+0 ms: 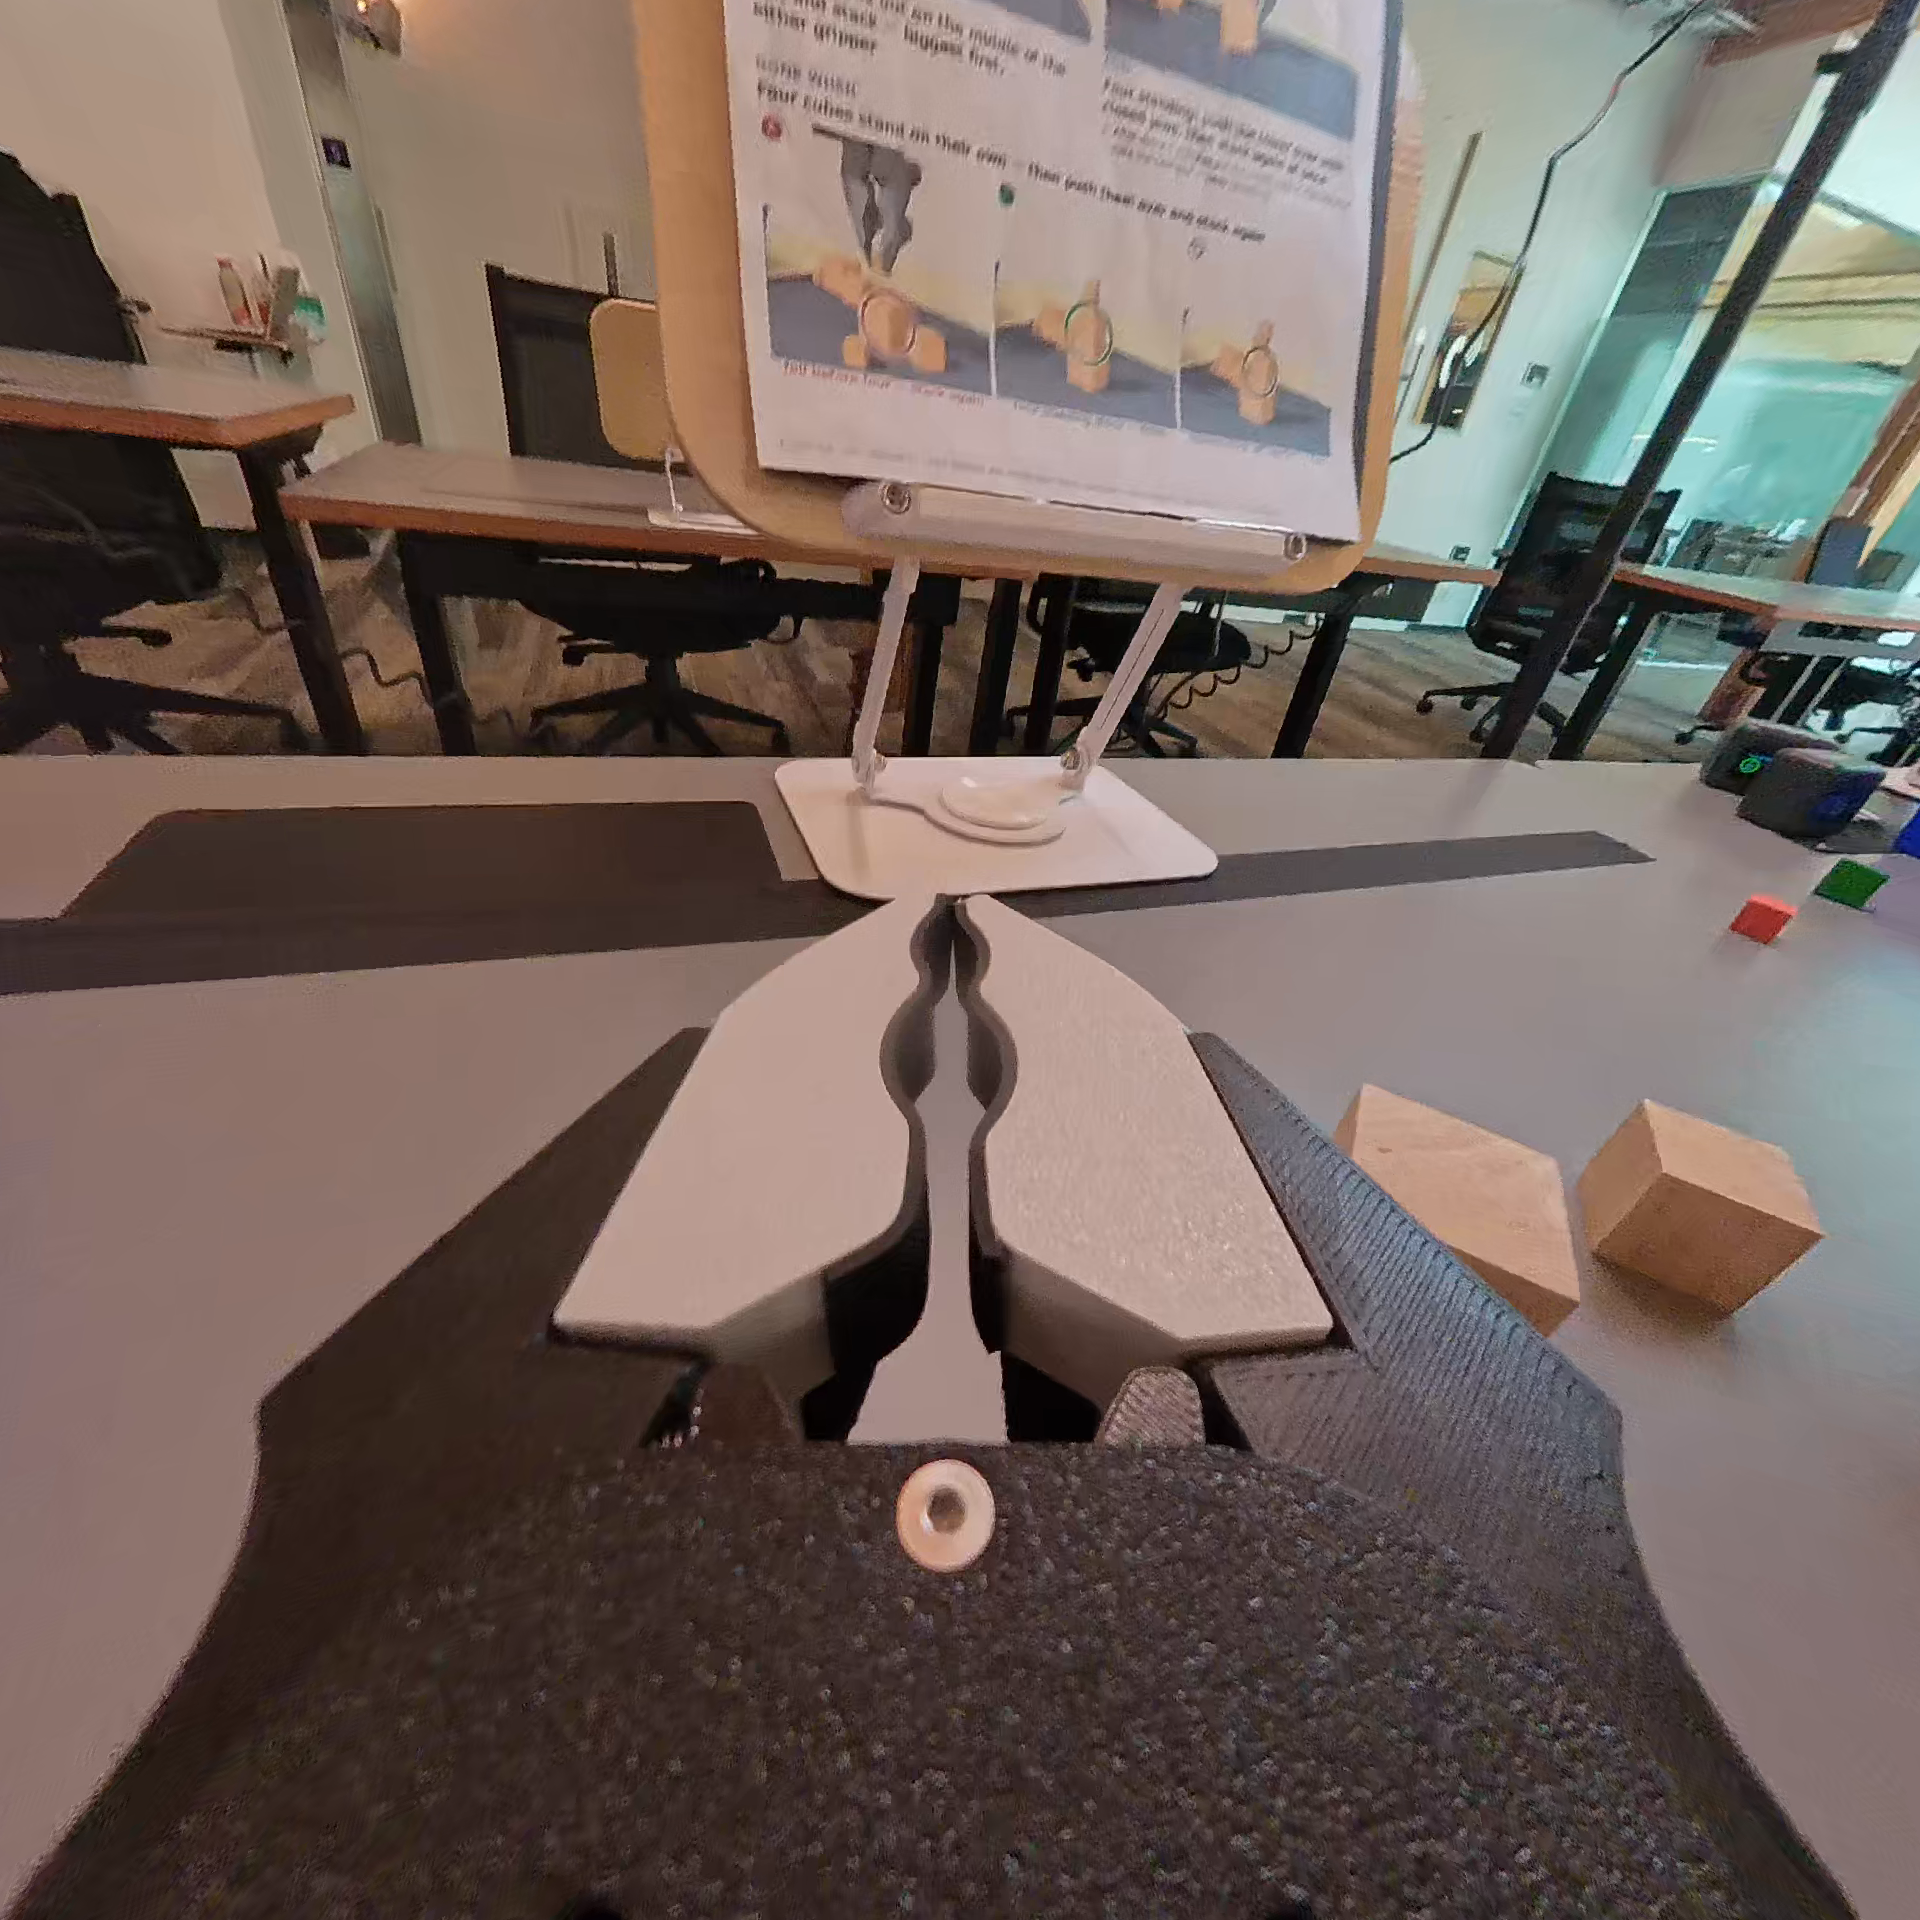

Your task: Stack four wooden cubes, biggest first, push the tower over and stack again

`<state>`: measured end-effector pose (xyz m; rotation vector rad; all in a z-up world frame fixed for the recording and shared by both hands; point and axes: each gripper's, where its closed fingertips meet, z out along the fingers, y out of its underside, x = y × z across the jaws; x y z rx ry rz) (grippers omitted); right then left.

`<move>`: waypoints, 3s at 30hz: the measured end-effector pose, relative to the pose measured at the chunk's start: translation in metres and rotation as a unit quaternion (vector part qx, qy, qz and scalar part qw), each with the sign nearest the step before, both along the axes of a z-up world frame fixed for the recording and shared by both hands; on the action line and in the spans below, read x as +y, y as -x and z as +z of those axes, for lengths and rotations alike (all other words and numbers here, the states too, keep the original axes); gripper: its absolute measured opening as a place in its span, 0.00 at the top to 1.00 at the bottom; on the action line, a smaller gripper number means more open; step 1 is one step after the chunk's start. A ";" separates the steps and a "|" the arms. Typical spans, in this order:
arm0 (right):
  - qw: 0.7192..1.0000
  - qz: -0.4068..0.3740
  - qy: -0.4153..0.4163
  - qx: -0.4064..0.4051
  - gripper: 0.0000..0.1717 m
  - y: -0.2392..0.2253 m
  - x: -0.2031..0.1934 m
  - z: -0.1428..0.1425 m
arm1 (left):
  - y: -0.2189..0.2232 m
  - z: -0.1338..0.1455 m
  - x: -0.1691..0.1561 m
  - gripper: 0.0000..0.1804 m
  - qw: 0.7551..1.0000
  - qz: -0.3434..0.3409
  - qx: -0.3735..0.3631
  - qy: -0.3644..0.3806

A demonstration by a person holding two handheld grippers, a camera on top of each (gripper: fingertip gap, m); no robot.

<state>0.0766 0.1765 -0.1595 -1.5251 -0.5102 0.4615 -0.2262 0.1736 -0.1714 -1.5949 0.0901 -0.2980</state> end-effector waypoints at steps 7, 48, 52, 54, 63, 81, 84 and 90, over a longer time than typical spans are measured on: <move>0.999 0.027 -0.004 -0.032 0.98 0.016 -0.005 -0.007 | -0.011 0.005 0.001 1.00 0.999 -0.012 0.032 -0.017; 0.863 0.333 0.136 -0.356 0.63 0.149 -0.035 -0.048 | -0.002 0.011 -0.002 1.00 0.998 0.003 0.059 -0.029; 0.843 0.399 0.129 -0.337 0.63 0.127 -0.015 -0.040 | -0.002 0.011 -0.002 1.00 0.998 0.004 0.063 -0.031; 0.844 0.405 0.123 -0.331 0.63 0.121 0.001 -0.040 | -0.003 0.010 -0.001 1.00 0.997 0.003 0.069 -0.029; 0.817 0.435 0.126 -0.356 0.63 0.116 0.046 -0.078 | -0.009 -0.001 0.001 1.00 0.996 -0.006 0.088 -0.014; 0.808 0.441 0.131 -0.368 0.63 0.067 0.024 -0.110 | -0.021 -0.008 0.003 1.00 0.996 -0.031 0.089 0.000; 0.817 0.421 0.120 -0.376 0.62 0.065 0.030 -0.107 | -0.022 -0.011 0.003 1.00 0.995 -0.032 0.095 0.004; 0.843 0.399 0.110 -0.342 0.63 0.050 0.024 -0.057 | -0.021 -0.011 0.003 1.00 0.995 -0.032 0.091 0.005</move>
